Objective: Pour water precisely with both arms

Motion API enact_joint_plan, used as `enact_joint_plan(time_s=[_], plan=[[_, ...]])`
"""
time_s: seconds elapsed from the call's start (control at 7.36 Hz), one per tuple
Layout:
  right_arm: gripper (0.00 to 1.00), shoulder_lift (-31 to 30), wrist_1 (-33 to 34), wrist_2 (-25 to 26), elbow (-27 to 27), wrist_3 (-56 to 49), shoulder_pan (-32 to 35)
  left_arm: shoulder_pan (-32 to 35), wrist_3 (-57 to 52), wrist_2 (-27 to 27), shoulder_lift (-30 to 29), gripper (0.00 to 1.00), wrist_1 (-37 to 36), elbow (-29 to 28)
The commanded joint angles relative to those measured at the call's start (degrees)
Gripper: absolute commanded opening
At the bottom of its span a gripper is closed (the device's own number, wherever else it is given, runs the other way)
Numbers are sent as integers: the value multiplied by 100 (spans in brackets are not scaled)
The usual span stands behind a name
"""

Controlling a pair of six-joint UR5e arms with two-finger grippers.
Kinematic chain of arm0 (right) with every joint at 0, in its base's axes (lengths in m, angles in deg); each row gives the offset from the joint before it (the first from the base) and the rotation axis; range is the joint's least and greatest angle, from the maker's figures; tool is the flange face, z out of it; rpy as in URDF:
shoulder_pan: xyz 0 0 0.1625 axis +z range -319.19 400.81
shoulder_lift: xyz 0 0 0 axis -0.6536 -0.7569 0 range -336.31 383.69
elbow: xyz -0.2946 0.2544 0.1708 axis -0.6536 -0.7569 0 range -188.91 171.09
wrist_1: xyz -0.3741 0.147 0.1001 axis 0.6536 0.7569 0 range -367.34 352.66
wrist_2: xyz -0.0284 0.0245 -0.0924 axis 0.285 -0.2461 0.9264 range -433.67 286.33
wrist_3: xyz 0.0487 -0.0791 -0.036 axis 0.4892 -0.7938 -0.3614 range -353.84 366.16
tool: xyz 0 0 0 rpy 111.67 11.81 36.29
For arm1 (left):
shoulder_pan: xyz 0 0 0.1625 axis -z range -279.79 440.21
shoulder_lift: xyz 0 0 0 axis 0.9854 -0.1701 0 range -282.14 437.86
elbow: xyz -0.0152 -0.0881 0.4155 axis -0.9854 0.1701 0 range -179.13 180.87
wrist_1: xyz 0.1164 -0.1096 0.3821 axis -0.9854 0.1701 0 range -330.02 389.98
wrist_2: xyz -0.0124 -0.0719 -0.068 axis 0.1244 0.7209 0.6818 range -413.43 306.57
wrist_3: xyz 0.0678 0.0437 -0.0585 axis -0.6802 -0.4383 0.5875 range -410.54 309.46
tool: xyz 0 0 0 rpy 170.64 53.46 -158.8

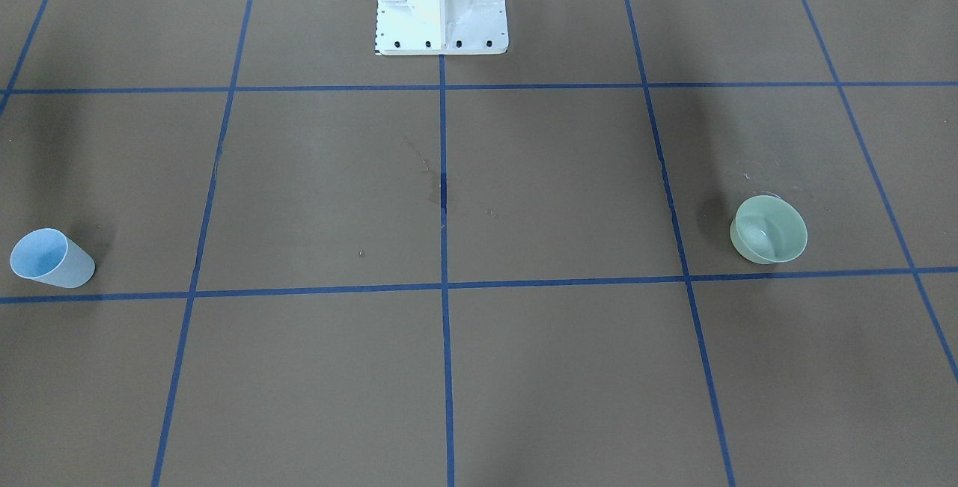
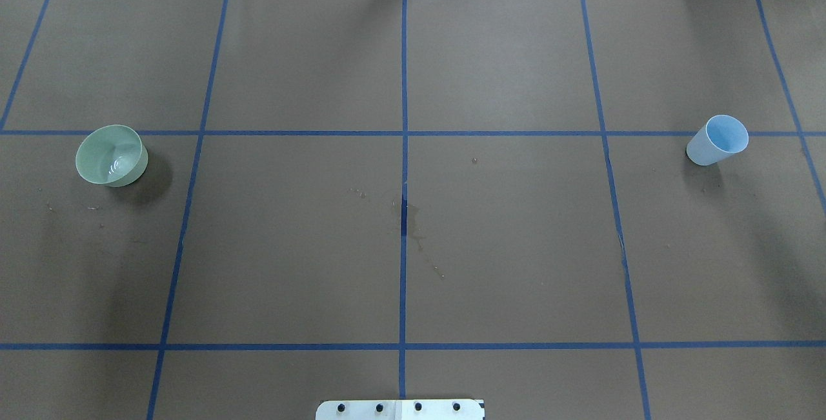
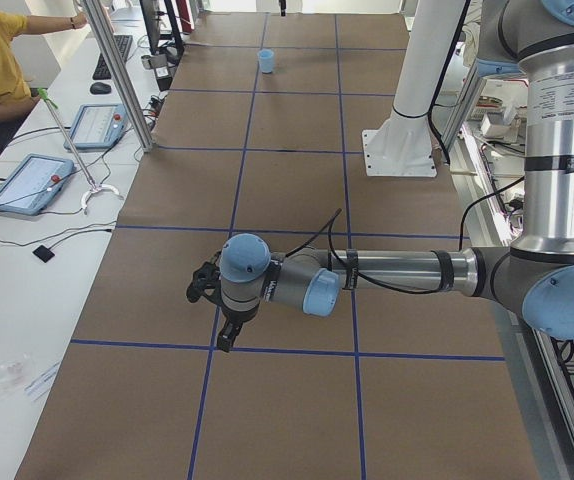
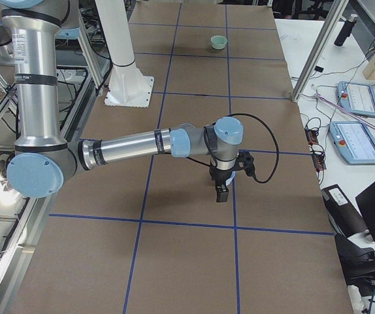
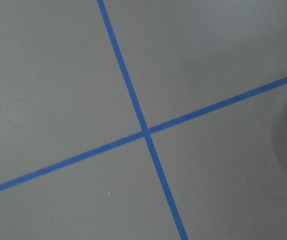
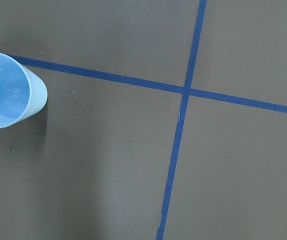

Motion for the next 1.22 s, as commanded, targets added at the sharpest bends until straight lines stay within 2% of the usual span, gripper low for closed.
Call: enact_joint_plan(time_s=[0.0, 0.14, 0.27, 0.54, 0.68, 0.82, 0.95, 1.09], plan=[[100, 179, 0, 0, 77, 17, 0, -18, 245, 29, -242, 100, 301, -44], [100, 205, 0, -9, 77, 17, 0, -123, 1030, 38, -269, 100, 640, 16], [100, 214, 0, -70, 77, 17, 0, -533, 1290, 3, -217, 100, 1409, -79], [100, 170, -394, -114, -36, 34, 0, -1307, 2456, -6, -278, 100, 1540, -246], [100, 170, -413, -114, -37, 34, 0, -1415, 3080, -32, -260, 100, 1523, -264], [100, 170, -413, -114, -28, 34, 0, -1625, 3321, -198, -234, 100, 1514, -273], [100, 170, -413, -114, -28, 43, 0, -2079, 3784, -652, -234, 100, 1557, -308], [100, 179, -422, -114, -28, 43, 0, -2423, 4111, -874, -269, 100, 1610, -343]])
